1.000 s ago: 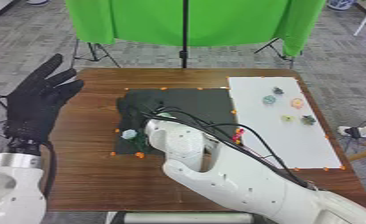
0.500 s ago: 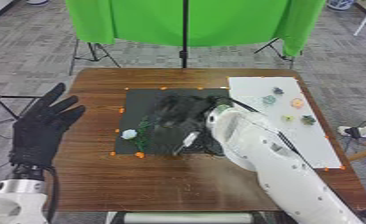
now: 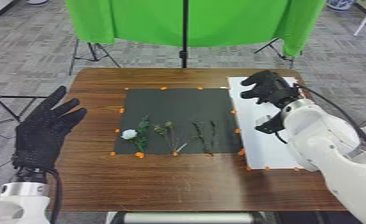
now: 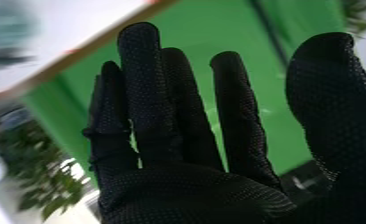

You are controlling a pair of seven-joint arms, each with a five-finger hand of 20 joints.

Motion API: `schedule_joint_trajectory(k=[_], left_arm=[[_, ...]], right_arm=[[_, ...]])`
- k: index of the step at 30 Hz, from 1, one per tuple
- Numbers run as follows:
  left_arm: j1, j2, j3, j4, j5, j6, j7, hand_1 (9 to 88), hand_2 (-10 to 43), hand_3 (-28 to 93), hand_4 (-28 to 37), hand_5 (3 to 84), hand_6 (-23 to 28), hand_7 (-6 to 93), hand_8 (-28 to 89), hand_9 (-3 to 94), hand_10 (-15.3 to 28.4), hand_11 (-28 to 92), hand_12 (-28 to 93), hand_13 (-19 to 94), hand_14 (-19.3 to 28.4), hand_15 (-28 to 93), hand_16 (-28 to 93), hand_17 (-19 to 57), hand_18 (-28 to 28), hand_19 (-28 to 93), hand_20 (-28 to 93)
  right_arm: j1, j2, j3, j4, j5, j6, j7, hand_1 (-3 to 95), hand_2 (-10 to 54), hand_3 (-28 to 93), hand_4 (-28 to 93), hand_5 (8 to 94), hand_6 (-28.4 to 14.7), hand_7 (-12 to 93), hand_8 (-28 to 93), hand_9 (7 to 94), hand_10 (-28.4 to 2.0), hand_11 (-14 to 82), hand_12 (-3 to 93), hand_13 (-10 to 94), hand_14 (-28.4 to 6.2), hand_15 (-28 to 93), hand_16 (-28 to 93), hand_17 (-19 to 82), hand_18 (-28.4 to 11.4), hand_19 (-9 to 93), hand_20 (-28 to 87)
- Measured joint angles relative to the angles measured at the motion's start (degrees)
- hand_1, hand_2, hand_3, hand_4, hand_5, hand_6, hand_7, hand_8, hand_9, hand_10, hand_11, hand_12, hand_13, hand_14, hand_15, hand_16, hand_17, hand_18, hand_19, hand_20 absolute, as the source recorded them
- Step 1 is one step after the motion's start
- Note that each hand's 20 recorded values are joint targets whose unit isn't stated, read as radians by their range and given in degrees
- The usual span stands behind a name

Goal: Arrange flowers

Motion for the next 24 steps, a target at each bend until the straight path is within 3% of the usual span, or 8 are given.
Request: schedule_joint_trajectory(k=[9,24], left_arm=[[0.3,-0.02,0.0,-0.08,0.0,0.1,0.15,24.1,5.7,80,-24.0,35.4,7.7,13.0,-10,34.5,19.0,22,11,27,27.4,51,-7,-6.5,28.4,54,18],[0.0,-0.38,0.18,-0.08,0.01,0.09,-0.02,24.2,5.8,79,-24.0,35.4,7.7,13.1,-10,34.5,19.1,22,11,27,27.6,51,-7,-6.5,28.4,54,18]], right_arm=[[-6.1,7.0,1.6,2.0,-5.6,2.2,7.2,36.1,-9.5,80,-28,53.5,2.2,17,-14,55.7,-17.6,16.9,13.6,57,-13.2,58,10,23,-25.9,79,36],[3.6,10.0,-13.5,10.5,-14.5,0.4,13.9,39.2,-9.5,81,-28,55.7,3.6,18,-15,59.3,-15.9,19.4,13.9,59,-11.5,59,9,23,-25.9,79,37]])
